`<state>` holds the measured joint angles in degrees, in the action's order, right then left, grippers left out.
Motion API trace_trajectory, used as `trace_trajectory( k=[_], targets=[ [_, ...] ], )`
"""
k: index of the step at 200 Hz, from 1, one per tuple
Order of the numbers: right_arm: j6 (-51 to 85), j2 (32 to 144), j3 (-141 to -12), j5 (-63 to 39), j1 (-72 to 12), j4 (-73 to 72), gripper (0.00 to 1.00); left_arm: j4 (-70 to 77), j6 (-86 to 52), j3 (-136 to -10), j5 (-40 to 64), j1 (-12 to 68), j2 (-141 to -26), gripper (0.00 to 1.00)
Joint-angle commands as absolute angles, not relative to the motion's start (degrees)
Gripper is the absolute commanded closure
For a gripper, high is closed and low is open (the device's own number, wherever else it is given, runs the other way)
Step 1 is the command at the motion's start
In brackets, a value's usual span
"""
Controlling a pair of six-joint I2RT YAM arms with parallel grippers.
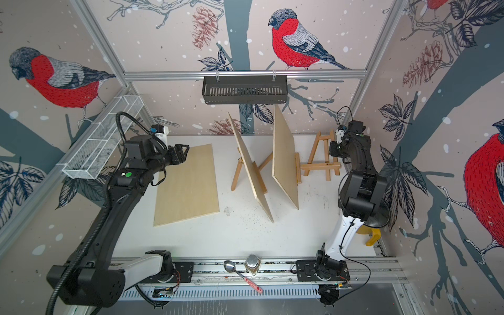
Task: Disassemble the easel
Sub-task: Place the easel at the center of the board.
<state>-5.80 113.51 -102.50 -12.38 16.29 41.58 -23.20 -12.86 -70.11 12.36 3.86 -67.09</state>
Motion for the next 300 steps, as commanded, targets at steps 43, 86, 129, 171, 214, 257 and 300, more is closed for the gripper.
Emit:
trace_trajectory(
  k=[43, 86, 129, 171, 214, 257, 300],
  targets=[
    [-8.7, 114.1, -99.9, 2.1, 12.4, 33.6, 0.92, -22.3, -11.3, -69.7, 12.6, 3.7, -67.1, 0.35],
    [-8.9, 115.5, -99.6, 3.7, 10.2, 31.2, 0.91, -22.3, -11.0, -69.4, 12.6, 3.7, -67.3, 0.36],
    [-8.9, 117.6, -99.1, 6.6, 9.7, 29.6, 0.90, -22.6, -10.9, -69.5, 12.3, 3.7, -67.2, 0.36],
    [-8.3, 117.7, -96.4, 7.1, 9.6, 26.0, 0.90, -22.5, -10.8, -69.3, 11.8, 3.7, -67.1, 0.36],
    [-8.7, 119.2, -95.0, 7.0, 9.8, 24.3, 0.88, -22.6, -10.9, -69.1, 11.8, 3.7, -67.4, 0.36],
    [-8.3, 122.0, -96.3, 6.7, 10.0, 24.3, 0.80, -22.5, -10.9, -68.7, 11.4, 3.7, -67.0, 0.36],
    [-8.4, 123.8, -97.1, 7.8, 11.0, 23.9, 0.74, -22.4, -10.9, -68.5, 11.3, 3.7, -67.0, 0.36]
  ],
)
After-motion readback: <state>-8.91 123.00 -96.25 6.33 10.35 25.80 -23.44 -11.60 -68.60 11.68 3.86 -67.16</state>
